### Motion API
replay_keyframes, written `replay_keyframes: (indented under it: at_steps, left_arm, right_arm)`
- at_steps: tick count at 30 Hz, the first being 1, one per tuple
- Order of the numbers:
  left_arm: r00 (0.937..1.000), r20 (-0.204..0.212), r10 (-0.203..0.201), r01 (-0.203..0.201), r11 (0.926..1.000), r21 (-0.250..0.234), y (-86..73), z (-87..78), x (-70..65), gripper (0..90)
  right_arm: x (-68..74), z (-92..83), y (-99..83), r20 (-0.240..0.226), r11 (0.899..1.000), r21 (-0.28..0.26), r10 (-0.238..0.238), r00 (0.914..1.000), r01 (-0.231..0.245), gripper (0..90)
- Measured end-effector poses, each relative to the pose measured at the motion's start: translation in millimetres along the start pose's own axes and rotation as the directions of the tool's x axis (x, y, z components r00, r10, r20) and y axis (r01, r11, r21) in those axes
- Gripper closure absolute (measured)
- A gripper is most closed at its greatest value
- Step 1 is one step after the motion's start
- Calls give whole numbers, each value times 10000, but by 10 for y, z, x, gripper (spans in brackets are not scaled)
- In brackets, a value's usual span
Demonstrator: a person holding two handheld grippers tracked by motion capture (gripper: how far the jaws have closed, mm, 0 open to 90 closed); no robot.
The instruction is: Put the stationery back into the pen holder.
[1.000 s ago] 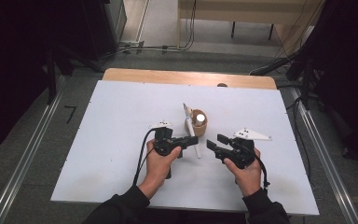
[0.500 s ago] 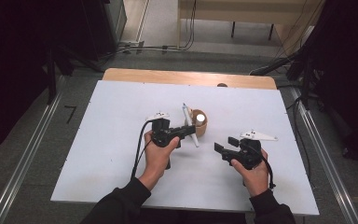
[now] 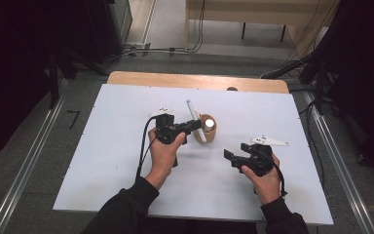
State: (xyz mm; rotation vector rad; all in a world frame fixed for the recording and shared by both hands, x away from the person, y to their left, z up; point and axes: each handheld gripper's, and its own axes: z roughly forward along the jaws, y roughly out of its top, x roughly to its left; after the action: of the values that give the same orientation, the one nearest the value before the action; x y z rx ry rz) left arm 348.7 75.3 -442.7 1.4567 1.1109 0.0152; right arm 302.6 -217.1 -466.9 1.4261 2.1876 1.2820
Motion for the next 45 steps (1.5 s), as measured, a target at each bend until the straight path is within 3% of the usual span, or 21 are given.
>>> replay_keyframes:
  at_steps: [7,21,34,39,45]
  left_arm:
    - [9999,-153,27,-30,9997,-250,57,39,-4,798]
    - [9944,-688,800,-844,9944,-629,128,104,-67,798]
    - [9716,-1485,1842,-1940,9795,-539,83,188,-93,797]
    - [9551,-1781,2366,-2455,9689,-293,39,236,-114,797]
    - [9460,-1854,2657,-2692,9631,69,-12,289,-132,794]
  right_arm:
    - [1,8,-3,-22,10000,26,8,10000,-8,195]
    - [-1,6,-4,-58,10000,37,31,10000,-31,195]
    - [0,1,-4,-89,10000,-1,20,10000,-20,195]
    - [-1,1,-4,-97,10000,-6,12,10000,-12,195]
    - [0,1,-4,-108,10000,5,31,9999,-31,195]
